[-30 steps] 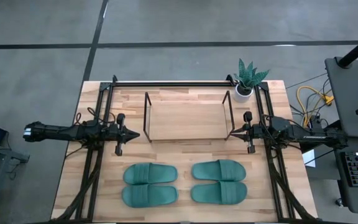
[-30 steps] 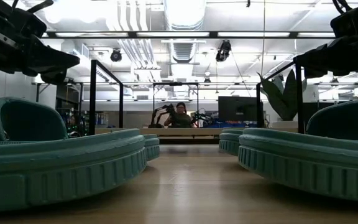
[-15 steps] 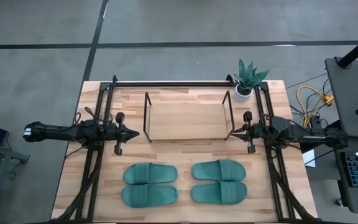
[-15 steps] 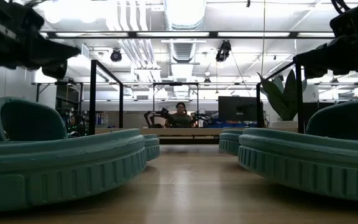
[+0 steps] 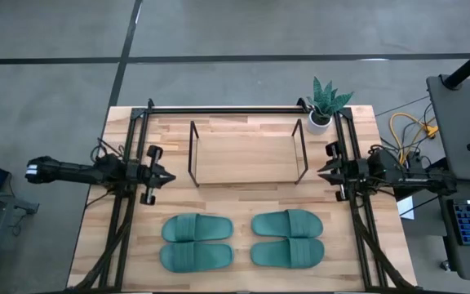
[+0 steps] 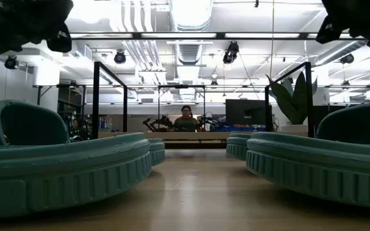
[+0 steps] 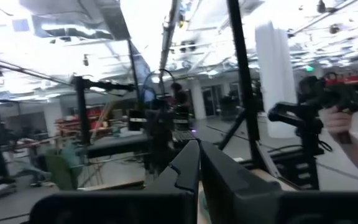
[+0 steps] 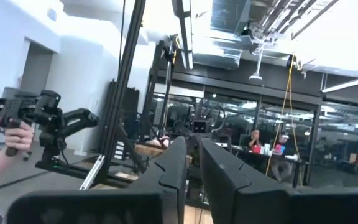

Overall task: Pick and place slides into the shelf
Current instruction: Put the green slipper on the shelf

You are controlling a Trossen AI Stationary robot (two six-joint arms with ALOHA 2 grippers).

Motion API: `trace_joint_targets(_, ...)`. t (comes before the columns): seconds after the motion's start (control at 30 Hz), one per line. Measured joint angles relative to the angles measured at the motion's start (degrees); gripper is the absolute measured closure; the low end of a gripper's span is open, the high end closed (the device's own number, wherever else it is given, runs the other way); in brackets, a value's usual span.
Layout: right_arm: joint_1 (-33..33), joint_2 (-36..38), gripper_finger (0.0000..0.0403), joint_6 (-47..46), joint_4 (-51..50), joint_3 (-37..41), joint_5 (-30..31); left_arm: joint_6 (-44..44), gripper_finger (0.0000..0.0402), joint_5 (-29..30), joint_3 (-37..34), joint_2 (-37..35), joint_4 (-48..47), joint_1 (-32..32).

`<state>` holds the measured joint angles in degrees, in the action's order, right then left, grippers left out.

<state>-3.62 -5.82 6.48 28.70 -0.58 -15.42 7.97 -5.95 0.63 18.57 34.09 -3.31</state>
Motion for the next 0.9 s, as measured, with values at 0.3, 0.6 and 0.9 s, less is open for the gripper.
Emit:
trace_joint_targets(0.3,1.91,-6.76,0.0277,3.51,3.91,-1.19,0.15,7.53,0.0298,-0.42,2.97,14.75,20.31,0.0)
trace_joint_targets(0.6,2.23,-16.28,0.0234,1.45,0.99,-15.33,0.5,7.45,0.0225,1.92,9.9,26.12,25.76,0.0)
trace_joint_targets(0.9,2.25,-24.14,0.0244,-6.6,-27.74,-30.86,0.46,7.3,0.0224,1.76,10.49,33.17,25.82,-0.06)
